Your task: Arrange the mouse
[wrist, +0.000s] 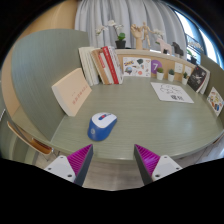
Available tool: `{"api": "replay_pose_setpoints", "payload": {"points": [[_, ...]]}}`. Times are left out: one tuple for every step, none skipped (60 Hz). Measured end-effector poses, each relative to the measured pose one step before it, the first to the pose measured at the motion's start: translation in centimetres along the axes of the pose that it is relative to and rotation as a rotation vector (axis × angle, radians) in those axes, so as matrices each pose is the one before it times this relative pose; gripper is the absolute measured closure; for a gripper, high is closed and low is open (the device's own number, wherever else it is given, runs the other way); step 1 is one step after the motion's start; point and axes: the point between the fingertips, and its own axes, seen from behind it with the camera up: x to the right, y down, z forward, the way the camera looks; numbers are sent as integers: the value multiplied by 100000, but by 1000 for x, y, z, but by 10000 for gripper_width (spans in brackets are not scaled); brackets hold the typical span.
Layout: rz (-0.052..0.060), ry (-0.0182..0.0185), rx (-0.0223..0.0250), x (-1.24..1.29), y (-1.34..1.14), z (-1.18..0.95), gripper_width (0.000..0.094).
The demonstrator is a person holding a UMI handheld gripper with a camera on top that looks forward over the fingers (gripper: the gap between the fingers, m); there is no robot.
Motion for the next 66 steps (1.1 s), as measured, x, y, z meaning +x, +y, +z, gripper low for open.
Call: {"api": "replay_pose_setpoints", "payload": {"points": [[79, -89, -115, -487, -202, 545, 112], [135, -83, -138, -493, -232, 554, 112], [100, -110, -120, -456, -250, 550, 112], [31, -93, -42, -430, -229, 506, 112], [-20, -39, -32, -399, -259, 490, 113], [-50, 9, -46, -383, -256, 509, 110], [22, 85, -102, -315, -227, 476, 109], [-36, 175, -80, -291, -243, 468, 111], [-114, 194, -72, -244, -242, 431, 112], [-231, 228, -108, -242, -232, 468, 114], [-140, 239, -277, -221, -187, 470, 113], [-36, 165, -359, -222, -188, 437, 113], [-37, 122, -369, -190, -209, 406, 116], [17, 80, -328, -243, -209, 430, 114], [91, 42, -286, -215, -215, 387, 115], [180, 340, -254, -264, -287, 434, 115], [181, 208, -199, -160, -256, 364, 118], [247, 862, -377, 104, -124, 294, 116], [73, 843, -285, 14, -187, 311, 126], [31, 782, -429, 9, -152, 273, 135], [-86, 564, -376, -15, -143, 241, 144], [-76, 516, -441, -13, -106, 249, 152], [14, 415, -382, -31, -107, 232, 161], [46, 285, -373, 78, -166, 208, 172], [70, 553, -257, -76, -37, 203, 181], [-11, 333, -308, -32, -86, 187, 191], [-31, 324, -312, -27, -43, 180, 205], [-115, 373, -364, 8, -29, 176, 223], [-181, 533, -536, 47, 32, 197, 251], [-654, 1146, -194, 191, -107, 116, 273], [-1082, 776, -181, 80, -87, 123, 308], [-479, -316, -261, -162, -92, 102, 322], [80, -451, -297, -50, -53, 135, 340], [210, -90, -368, -54, -87, 71, 348], [119, 101, -378, -25, -38, 22, 360], [-125, 167, -496, 14, -26, 69, 366], [-131, -78, -409, -50, -43, 52, 366], [-102, -92, -564, -27, -2, 43, 376], [-22, -117, -457, -24, -31, 43, 380], [-6, -110, -649, -7, 21, 27, 383], [8, -45, -479, 17, -15, 30, 396], [-18, 46, -721, 23, 19, 17, 404], [-12, -54, -531, 6, -39, 15, 413], [-222, -77, -520, 12, 6, 152, 425], [-375, -180, -874, -4, -5, 12, 436], [-249, -310, -910, -20, -65, 66, 449], [-158, -346, -1289, -17, 44, 26, 463], [-159, -224, -1020, 8, -29, 37, 475], [-329, -221, -1310, 7, 45, 46, 486], [-405, -137, -1060, 28, -30, 40, 497], [-284, -83, -919, 22, -50, 45, 509], [-236, -42, -726, 40, -84, 40, 517], [-124, -93, -612, 26, -108, 50, 516], [29, -150, -632, 24, -95, 57, 517], [168, -158, -573, 11, -61, 98, 529], [166, -346, -599, 15, -189, 52, 546], [33, -301, -501, 9, -200, 98, 546], [109, -550, -823, 15, -136, -2, 545], [83, -683, -664, -16, -194, -5, 547], [75, -717, -827, 1, -184, 9, 546], [-16, -567, -697, 54, -217, -37, 546], [-316, -439, -70, 106, -373, -86, 545], [-681, -498, 535, 106, -524, -173, 545], [-521, -624, 902, 124, -617, -252, 545], [63, -500, 1215, 169, -709, -343, 544], [159, -479, 1658, 235, -839, -414, 544]]}}
